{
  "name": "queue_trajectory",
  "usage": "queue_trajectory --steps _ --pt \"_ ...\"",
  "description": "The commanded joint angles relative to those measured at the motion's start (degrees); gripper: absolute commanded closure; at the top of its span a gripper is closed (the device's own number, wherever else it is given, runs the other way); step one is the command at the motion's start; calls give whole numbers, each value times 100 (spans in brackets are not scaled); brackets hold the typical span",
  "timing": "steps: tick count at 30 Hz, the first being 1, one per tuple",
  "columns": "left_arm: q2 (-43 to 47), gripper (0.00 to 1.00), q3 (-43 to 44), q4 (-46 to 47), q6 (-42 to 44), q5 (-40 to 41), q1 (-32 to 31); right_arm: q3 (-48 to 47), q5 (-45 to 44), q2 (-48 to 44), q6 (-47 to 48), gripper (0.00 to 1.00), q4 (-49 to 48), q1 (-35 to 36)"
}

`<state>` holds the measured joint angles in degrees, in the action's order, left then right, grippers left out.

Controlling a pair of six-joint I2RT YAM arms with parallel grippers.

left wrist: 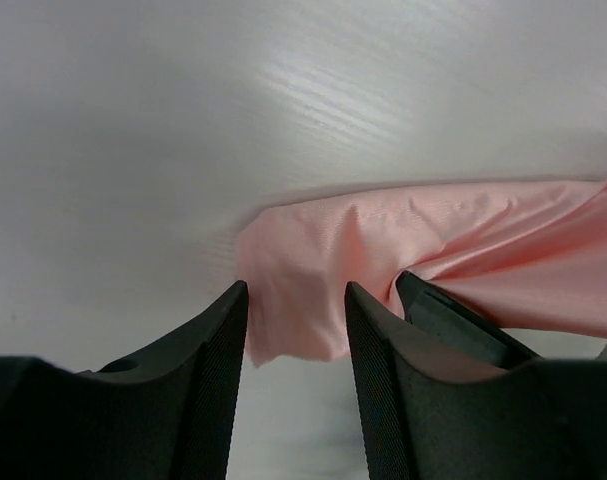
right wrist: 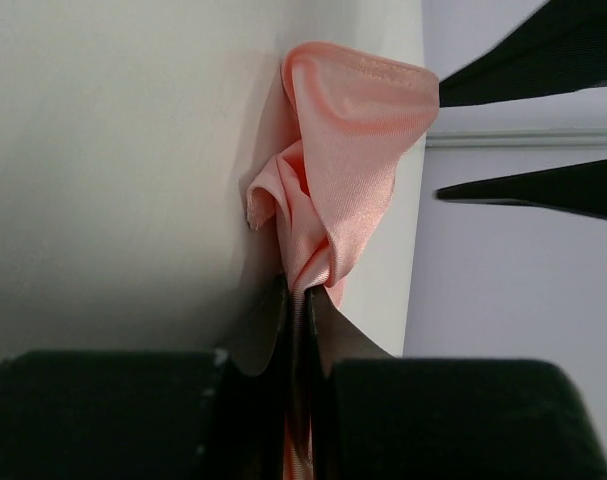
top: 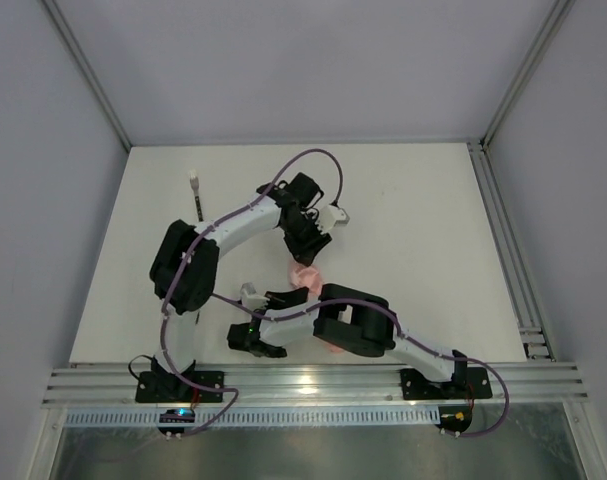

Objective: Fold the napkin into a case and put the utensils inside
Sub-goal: Turn over the smaller rectangle-folded napkin at the center of the board.

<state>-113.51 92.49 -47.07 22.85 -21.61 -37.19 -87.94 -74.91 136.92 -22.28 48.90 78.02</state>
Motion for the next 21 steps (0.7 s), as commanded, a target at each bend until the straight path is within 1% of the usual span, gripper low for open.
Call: queue_trajectory --steps 1,4,5,7,8,11,13,15,17,18,20,21 --pt "-539 53 -3 -478 149 437 45 111 495 168 -250 96 -496 38" --pt "-785 53 41 -637 237 491 45 128 469 177 -224 96 -522 38" --pt "-830 55 33 -680 255 525 45 137 460 168 -224 96 -514 38" --pt "-900 60 -29 -690 290 718 54 128 417 177 -224 96 -505 38" --pt "-901 68 -116 -663 299 789 45 128 399 168 -224 96 -505 38" --pt "-839 82 -266 -549 421 895 45 119 390 159 -215 96 -487 29" --pt "-787 82 -433 -505 527 834 45 119 364 159 -224 95 -461 29" --pt "-707 82 -617 -426 589 851 45 67 337 168 -294 74 -382 29" --pt "-707 82 -670 -373 659 903 45 -64 320 142 -425 50 -110 38" --pt "-742 82 -662 -373 668 904 45 -117 285 107 -530 35 -14 29" --pt "-786 83 -671 -347 712 860 45 -179 284 -103 -575 25 119 73" --pt "-804 83 -671 -347 729 834 45 -162 293 -209 -610 23 119 99"
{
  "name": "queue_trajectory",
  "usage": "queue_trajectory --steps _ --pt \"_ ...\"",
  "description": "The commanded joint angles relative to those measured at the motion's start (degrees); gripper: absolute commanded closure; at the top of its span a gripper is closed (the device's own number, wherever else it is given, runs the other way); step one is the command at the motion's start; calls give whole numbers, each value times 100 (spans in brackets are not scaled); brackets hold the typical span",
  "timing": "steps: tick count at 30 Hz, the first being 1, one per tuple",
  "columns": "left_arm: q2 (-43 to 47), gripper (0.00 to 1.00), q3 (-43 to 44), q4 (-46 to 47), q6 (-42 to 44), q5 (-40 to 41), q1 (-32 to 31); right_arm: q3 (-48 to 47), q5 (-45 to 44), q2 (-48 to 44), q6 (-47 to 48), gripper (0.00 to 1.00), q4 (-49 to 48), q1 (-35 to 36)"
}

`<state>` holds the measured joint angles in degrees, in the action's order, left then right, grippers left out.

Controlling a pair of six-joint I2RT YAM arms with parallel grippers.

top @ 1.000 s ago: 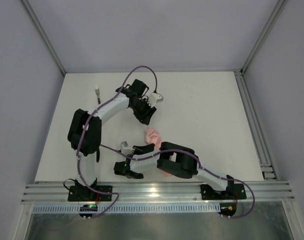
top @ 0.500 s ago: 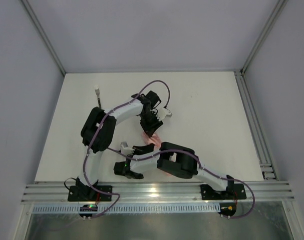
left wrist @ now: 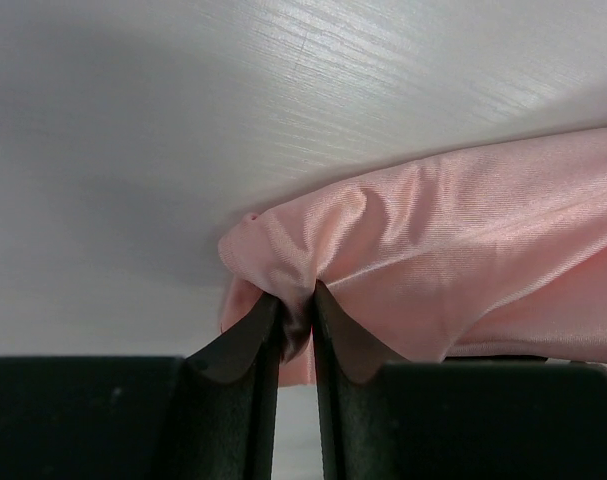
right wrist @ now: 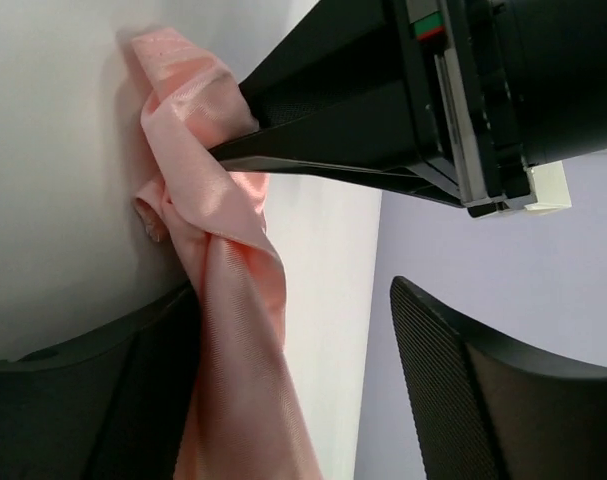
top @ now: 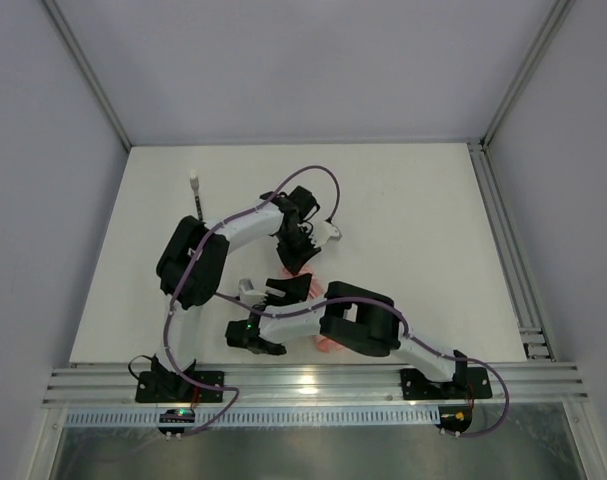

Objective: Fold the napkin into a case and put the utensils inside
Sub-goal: Turn over the smaller rectangle-folded napkin at the center of the board, then smooth out the smaller rectangle-folded napkin at the center of the board.

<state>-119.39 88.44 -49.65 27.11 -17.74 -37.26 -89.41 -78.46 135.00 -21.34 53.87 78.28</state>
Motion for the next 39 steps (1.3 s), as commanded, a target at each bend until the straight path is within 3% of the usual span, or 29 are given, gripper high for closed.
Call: queue_trajectory --steps 1,6,12,18,19,22,25,29,32,33,35,39 --pt "-216 83 -266 -80 312 420 52 11 682 -131 -705 21 -412 108" --pt "-207 83 -310 -19 365 201 52 520 1165 -1071 -275 20 -1017 590" --pt "-146 82 -389 8 479 51 60 1328 2412 -2503 315 20 -1949 1171" --pt "-67 80 -460 61 453 -107 60 2602 4082 -4443 351 23 -2978 1041" --pt "-49 80 -460 69 427 -159 69 2778 4414 -4586 246 28 -2987 788" --pt "-5 80 -477 113 365 -230 69 3217 4620 -4868 34 30 -3206 304" --pt "56 78 -460 122 347 -248 69 3368 4576 -4799 -142 22 -3154 30" --pt "118 78 -451 105 312 -283 69 3491 4664 -4641 7 20 -3286 -128" --pt "153 78 -468 113 277 -292 87 3588 4910 -4413 -80 32 -3408 -234" --pt "188 78 -477 113 251 -309 87 3614 4962 -4360 -89 44 -3461 -226" --pt "232 78 -503 122 233 -353 104 3649 4971 -4167 -238 56 -3427 -226" --pt "373 77 -512 166 163 -257 227 3790 5068 -3964 -493 62 -3356 -208"
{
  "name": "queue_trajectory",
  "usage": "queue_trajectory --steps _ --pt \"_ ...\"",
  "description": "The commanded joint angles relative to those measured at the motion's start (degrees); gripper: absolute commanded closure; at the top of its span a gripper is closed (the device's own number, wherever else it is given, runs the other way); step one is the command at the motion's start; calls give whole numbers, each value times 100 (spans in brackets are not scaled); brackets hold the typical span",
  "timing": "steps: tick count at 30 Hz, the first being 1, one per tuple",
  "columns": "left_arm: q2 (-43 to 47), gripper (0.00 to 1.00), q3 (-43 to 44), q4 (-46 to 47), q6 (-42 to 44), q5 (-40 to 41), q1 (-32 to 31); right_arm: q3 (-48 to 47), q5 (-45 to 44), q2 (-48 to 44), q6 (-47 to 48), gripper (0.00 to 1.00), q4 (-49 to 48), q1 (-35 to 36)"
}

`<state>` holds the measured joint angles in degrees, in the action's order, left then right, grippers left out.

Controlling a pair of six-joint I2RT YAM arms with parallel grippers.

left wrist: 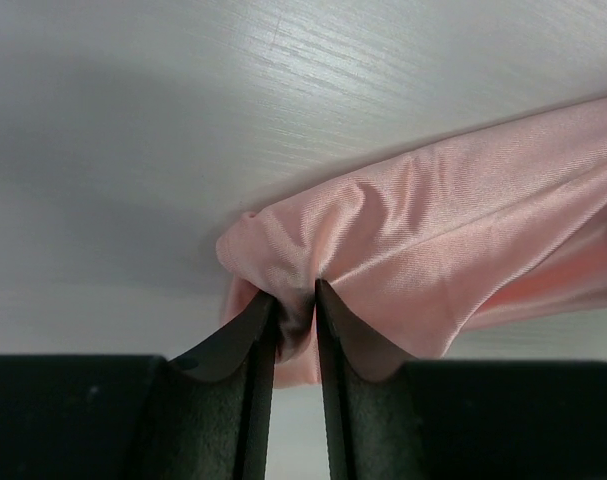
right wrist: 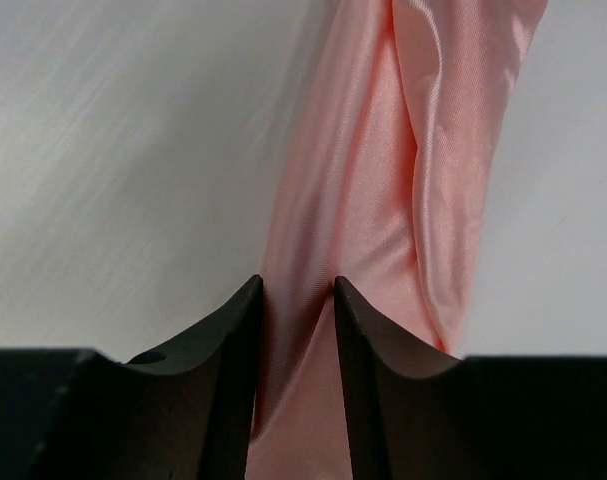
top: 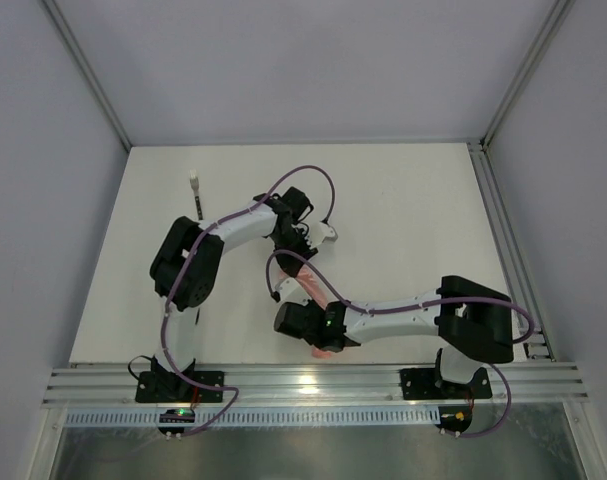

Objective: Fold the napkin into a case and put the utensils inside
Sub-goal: Smooth out the smaller rectangle-folded napkin at the center of the board.

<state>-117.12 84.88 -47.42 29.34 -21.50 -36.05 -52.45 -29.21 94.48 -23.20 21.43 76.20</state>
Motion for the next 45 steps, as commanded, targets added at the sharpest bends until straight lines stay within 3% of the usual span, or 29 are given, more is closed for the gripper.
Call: queue_trajectory --steps 1,9,12,14,21,31,34,38,45 --pt "198 76 -165 -40 -69 154 133 112 144 115 -343 62 -104 17" --pt "760 71 -358 -39 -8 -512 301 -46 21 589 -124 62 -209 96" --pt "1024 68 -341 -110 1 -803 353 6 12 502 122 58 -394 18" --pt "1121 68 -306 -162 -8 -856 371 6 -49 344 298 49 -490 -53" --pt "806 72 -454 -303 -131 -839 362 -406 -24 -192 668 35 -210 -97" --pt "928 74 -903 -171 -87 -584 283 -196 539 -1264 36 34 133 -106" --pt "989 74 -965 -136 -87 -584 292 120 854 -1537 -570 44 247 -158" --pt "1112 70 -1035 -92 -87 -610 283 690 1224 -1836 -1326 64 248 -150" --pt "1419 63 -1009 206 -201 -382 467 1236 1428 -1670 -1802 74 63 -167"
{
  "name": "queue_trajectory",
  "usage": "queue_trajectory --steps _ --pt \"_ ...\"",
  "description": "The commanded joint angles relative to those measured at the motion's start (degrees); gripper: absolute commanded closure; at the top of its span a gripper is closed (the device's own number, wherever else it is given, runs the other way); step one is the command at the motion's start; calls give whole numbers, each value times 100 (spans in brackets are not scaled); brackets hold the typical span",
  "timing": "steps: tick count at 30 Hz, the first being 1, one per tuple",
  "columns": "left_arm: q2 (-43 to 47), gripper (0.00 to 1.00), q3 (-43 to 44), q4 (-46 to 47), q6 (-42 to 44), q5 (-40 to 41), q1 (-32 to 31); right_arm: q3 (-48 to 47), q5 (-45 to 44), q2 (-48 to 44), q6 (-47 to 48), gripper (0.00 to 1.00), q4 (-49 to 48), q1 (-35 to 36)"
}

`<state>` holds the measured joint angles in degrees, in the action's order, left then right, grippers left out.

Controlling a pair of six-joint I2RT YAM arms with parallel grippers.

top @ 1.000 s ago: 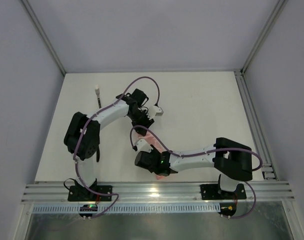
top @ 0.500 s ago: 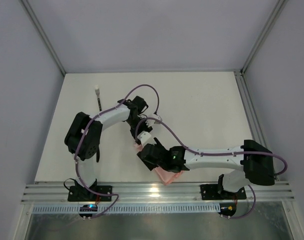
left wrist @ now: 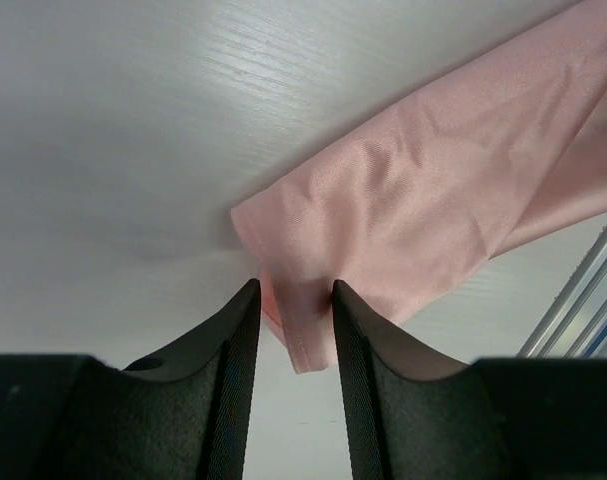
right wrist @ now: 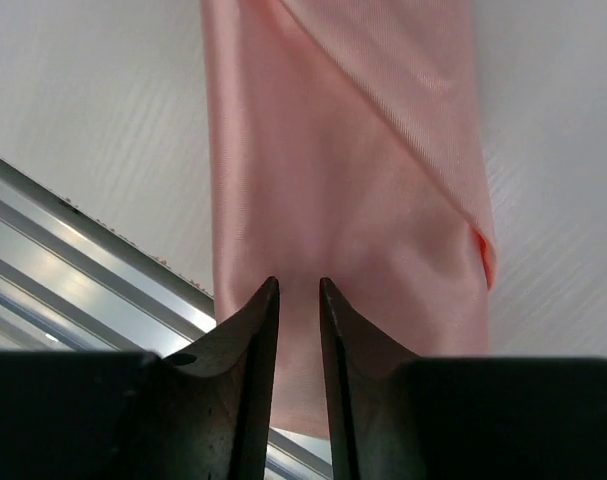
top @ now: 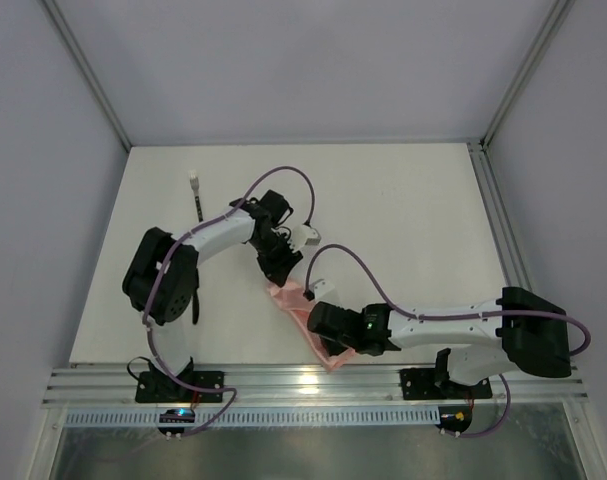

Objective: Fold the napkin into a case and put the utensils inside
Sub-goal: Smooth out the smaller rectangle-folded napkin at the center of the board.

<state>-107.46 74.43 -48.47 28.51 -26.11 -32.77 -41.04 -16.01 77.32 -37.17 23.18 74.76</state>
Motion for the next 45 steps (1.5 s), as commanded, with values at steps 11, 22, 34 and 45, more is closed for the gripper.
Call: queue_trajectory --steps 11,22,34,45 --pt "796 62 361 22 -48 -272 693 404 19 494 385 75 -938 -822" --pt "657 68 -69 574 -65 588 597 -843 142 1672 1835 75 -1615 -2009" --pt "252 70 -771 848 -118 1565 70 -1275 353 926 1925 73 -1027 -2036" --pt "445 68 -931 953 -206 1565 -27 -258 704 398 651 74 -998 -2150"
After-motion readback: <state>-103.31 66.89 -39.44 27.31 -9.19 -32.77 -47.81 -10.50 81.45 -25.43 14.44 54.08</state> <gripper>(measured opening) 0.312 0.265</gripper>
